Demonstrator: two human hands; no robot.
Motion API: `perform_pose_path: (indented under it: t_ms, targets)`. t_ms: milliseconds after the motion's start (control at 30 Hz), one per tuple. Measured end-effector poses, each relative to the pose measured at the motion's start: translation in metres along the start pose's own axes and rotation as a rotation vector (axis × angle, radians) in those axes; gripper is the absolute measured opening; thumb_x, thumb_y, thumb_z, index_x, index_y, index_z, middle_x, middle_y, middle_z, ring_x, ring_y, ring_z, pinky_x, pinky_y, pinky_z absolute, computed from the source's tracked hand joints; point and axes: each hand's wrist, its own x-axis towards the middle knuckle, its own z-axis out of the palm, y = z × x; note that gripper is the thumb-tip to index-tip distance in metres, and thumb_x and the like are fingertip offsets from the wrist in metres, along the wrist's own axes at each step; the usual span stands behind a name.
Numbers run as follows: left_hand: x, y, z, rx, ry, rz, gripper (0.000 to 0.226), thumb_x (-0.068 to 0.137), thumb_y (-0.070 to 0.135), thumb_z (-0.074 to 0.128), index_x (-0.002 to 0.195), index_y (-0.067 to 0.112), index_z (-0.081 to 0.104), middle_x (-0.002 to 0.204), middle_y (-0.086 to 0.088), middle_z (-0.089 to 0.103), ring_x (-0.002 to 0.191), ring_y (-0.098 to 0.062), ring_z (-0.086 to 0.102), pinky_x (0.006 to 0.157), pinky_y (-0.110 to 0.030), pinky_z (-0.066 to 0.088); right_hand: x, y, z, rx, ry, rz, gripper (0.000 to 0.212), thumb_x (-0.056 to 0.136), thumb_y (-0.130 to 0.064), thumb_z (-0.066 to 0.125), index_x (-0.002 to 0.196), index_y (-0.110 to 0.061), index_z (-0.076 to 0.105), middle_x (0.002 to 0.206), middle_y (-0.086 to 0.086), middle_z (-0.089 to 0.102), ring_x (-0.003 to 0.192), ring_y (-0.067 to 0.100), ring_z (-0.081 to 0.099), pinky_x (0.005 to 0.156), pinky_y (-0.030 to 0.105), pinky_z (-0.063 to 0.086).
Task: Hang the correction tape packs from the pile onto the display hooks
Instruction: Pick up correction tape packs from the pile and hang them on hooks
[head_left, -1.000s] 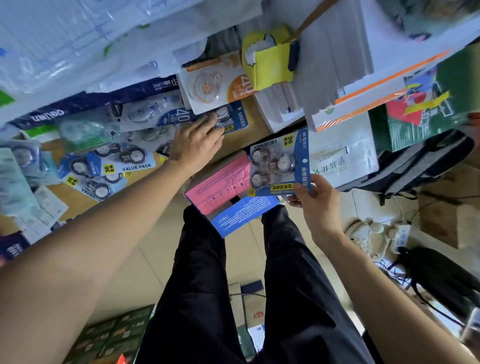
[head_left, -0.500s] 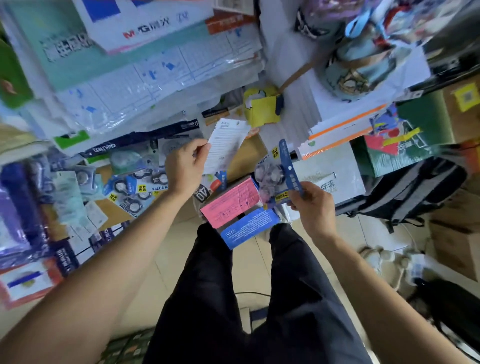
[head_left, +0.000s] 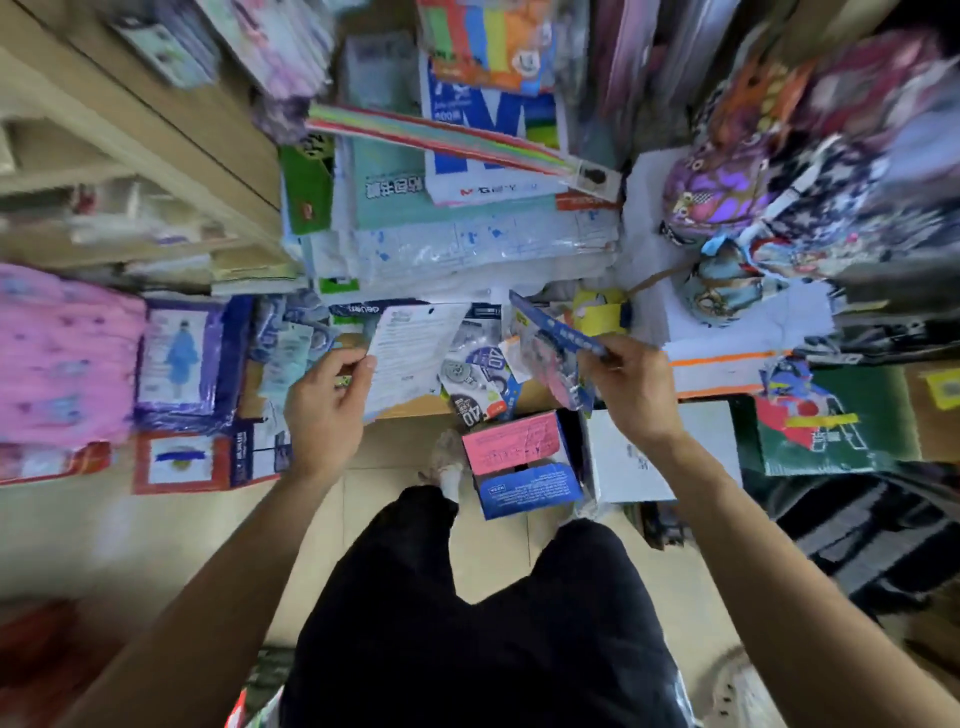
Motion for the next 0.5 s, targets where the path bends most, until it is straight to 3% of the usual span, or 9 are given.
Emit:
perform_pose_path:
  t_ms: [100, 233, 300, 400, 500]
  targets:
    - [-0.008, -0.005, -0.046, 0.034, 0.092, 0.029, 0.029, 0.097, 0.032, 0.060, 0.104, 0.006, 0.072, 0.095, -0.009, 0.075, 0.081, -0.022, 0.069, 0.063, -0.035, 0.055, 0.005, -0.050, 0.009, -0.023, -0.044, -0.143, 0.050, 0.087, -0.005, 0.065, 0.055, -0.035, 0.042, 0.046, -0.006, 0.038, 0.046, 0.000, 0.040, 0.047, 0.015, 0.027]
    - [0.001, -0.037, -0.096, -0.021, 0.124, -0.024, 0.033, 0.098, 0.038, 0.058, 0.107, 0.010, 0.071, 0.097, -0.006, 0.076, 0.087, -0.022, 0.071, 0.072, -0.045, 0.057, 0.001, -0.104, 0.054, -0.097, -0.054, -0.270, 0.019, 0.089, -0.009, 0.065, 0.071, -0.015, 0.063, 0.055, 0.002, 0.040, 0.054, 0.009, 0.033, 0.048, 0.019, 0.025]
    - [0.009, -0.058, -0.118, -0.099, 0.146, -0.041, 0.029, 0.098, 0.034, 0.061, 0.108, 0.010, 0.072, 0.096, -0.003, 0.076, 0.086, -0.023, 0.072, 0.073, -0.045, 0.058, -0.008, -0.127, 0.083, -0.129, -0.013, -0.286, 0.013, 0.089, -0.011, 0.065, 0.076, -0.012, 0.067, 0.055, 0.004, 0.044, 0.053, 0.010, 0.031, 0.047, 0.018, 0.025]
    - [0.021, -0.093, -0.169, -0.131, 0.161, 0.040, 0.020, 0.096, 0.022, 0.066, 0.105, 0.005, 0.073, 0.092, -0.006, 0.075, 0.080, -0.020, 0.069, 0.071, -0.032, 0.056, -0.032, -0.170, 0.137, -0.154, 0.033, -0.279, 0.015, 0.089, -0.011, 0.066, 0.073, -0.011, 0.064, 0.056, 0.009, 0.044, 0.053, 0.012, 0.028, 0.049, 0.023, 0.025]
    - [0.036, -0.122, -0.221, -0.098, 0.189, 0.150, 0.014, 0.093, 0.013, 0.070, 0.101, 0.002, 0.074, 0.091, -0.008, 0.076, 0.077, -0.011, 0.065, 0.069, -0.013, 0.047, -0.053, -0.223, 0.176, -0.115, 0.077, -0.254, 0.024, 0.090, -0.013, 0.068, 0.072, -0.025, 0.057, 0.056, 0.008, 0.044, 0.052, 0.012, 0.030, 0.050, 0.023, 0.025]
